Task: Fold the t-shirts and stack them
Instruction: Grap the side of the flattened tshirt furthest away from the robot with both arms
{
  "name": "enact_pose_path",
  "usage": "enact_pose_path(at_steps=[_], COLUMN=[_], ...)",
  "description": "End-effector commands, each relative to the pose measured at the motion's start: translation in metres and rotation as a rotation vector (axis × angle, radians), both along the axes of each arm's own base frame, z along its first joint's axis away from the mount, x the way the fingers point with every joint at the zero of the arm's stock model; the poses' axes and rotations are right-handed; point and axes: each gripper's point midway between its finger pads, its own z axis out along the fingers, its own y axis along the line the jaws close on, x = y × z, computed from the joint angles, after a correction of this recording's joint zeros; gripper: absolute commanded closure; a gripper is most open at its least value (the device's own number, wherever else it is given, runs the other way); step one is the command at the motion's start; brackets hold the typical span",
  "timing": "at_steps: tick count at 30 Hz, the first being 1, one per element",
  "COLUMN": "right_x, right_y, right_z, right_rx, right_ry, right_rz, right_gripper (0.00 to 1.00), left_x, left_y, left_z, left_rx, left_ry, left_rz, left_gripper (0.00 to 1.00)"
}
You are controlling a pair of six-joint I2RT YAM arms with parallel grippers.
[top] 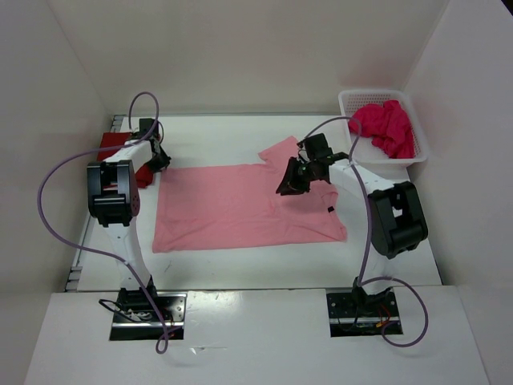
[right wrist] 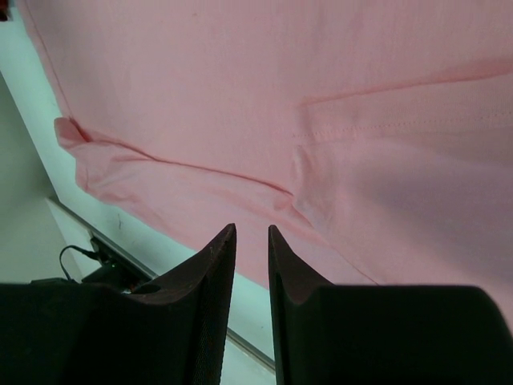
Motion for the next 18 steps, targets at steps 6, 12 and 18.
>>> enact_pose_path(at_steps=[6,12,18], right_x=[0.112,0.214,0.272], right_y=[-0.039,-0.081,-0.101], right_z=[0.03,0.042,0.011], right_rx=[-0.035,-0.164,-0.298], right_ry=[-0.195,-0.337,-0.368], right_rz=[-0.189,-0.345,-0.382], right_gripper=[0.63,0.56,0.47], left_x=[-0.011,-0.004,-0.013], left_y=[0.003,-0.016,-0.029], left_z=[0.003,0.03,0.038], left_rx=[0.011,-0.009,-0.028], left_ry=[0.023,-0.033,-0.043], left_rz=[-0.009,-0.055,-0.065], left_gripper=[0.92,1.0,1.0])
